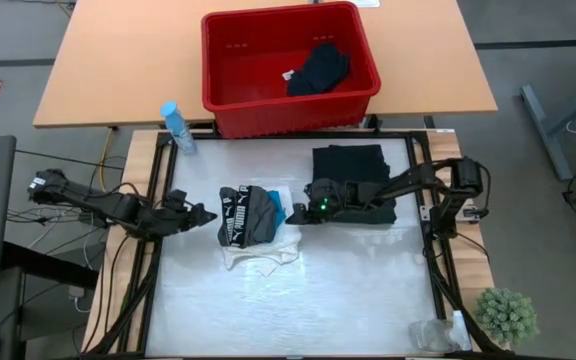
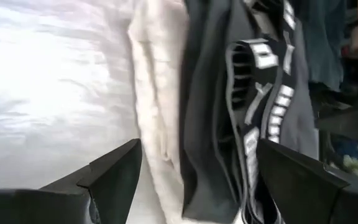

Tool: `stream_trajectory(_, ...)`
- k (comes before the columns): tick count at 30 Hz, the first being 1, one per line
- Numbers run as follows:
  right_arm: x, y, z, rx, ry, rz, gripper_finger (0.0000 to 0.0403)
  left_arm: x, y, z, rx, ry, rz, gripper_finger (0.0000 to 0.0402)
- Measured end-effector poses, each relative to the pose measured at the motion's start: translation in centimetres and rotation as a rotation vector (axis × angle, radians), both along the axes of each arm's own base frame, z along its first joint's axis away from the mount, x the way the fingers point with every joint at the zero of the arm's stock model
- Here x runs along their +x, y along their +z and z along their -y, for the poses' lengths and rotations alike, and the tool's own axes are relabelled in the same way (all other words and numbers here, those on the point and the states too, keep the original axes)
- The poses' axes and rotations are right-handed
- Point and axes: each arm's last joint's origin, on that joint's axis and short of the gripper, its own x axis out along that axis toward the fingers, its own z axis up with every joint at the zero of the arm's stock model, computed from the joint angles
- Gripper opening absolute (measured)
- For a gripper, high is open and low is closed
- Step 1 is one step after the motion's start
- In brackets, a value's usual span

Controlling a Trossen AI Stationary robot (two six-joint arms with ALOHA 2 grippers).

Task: Fold laundry
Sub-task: Stack the clothes on the blue pants

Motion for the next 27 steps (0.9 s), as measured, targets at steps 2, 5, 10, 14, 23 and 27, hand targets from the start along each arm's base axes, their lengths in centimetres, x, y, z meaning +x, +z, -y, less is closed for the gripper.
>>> stream_trajectory(2,-0.1,-0.1,0.3,0.003,-0.004,-0.011,0.0330,0.2,-1.0,-0.1,-0.032,0.025,0.029,0.0307)
stream_trajectory(5,-0.2,0.0,0.8,0.006,-0.014,-0.016,0.0330,0.7,-2.5,-0.1,-0.082,0.041,0.103,0.0307)
stream_trajectory(10,-0.5,-0.2,1.6,-0.007,-0.042,-0.043,0.0330,0.6,-4.6,-0.4,-0.119,0.087,0.104,0.0307)
stream_trajectory(14,-1.0,-0.8,2.1,-0.039,-0.067,-0.119,0.0330,0.5,-4.9,-0.6,-0.114,0.093,0.077,0.0307)
stream_trajectory(23,-1.3,-1.1,2.9,-0.072,-0.119,-0.152,0.0330,1.0,-5.4,-1.1,-0.096,0.110,0.022,0.0307)
stream_trajectory(27,-1.4,-1.1,2.9,-0.057,-0.134,-0.160,0.0330,1.8,-5.6,-1.2,-0.093,0.097,0.025,0.0307)
